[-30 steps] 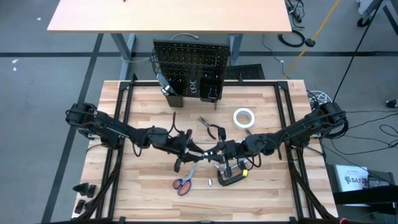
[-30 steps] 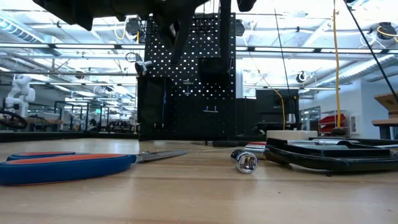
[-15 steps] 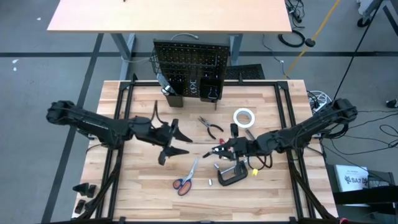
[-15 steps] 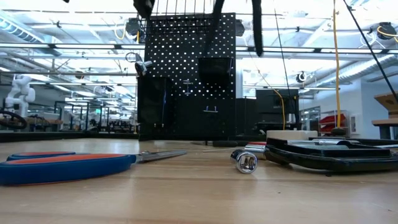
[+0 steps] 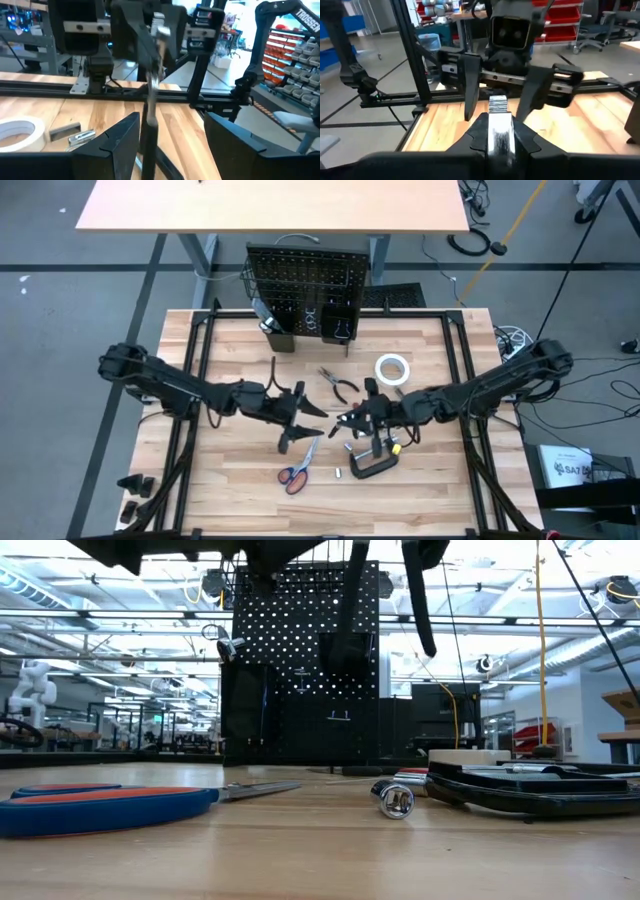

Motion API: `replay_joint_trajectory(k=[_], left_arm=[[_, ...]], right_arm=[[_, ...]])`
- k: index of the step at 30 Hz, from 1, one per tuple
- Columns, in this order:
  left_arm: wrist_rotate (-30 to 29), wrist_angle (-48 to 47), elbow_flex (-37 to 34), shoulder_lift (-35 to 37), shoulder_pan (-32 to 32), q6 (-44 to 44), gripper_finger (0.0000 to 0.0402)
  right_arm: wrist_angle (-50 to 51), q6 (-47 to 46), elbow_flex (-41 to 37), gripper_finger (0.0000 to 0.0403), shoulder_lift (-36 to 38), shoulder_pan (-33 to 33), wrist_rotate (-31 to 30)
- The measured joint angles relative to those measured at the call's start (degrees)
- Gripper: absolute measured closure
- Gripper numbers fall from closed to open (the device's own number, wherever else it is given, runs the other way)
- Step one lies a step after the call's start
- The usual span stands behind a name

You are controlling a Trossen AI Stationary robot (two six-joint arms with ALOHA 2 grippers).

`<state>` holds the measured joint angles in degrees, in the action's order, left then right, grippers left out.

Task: Hang tools onto peg board
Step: Put the black slip joint pliers into the left black bin on the peg board

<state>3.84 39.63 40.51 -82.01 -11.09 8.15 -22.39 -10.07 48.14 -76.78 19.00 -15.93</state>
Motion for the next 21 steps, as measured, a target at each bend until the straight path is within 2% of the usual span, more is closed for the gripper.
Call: replay_joint_trajectory(k=[12, 21], left_arm=[[0.79, 0.11, 4.73, -6.84, 1.70, 0.44, 0.0181], [0.82, 0.32, 8.75, -8.80, 1.64, -0.91, 0.0181]], right_arm=[[-4.37, -0.25, 0.00, 0.0379, -3.09, -1.66, 2.76], [-5.39, -0.82, 0.00, 0.0379, -4.53, -1.96, 2.83]])
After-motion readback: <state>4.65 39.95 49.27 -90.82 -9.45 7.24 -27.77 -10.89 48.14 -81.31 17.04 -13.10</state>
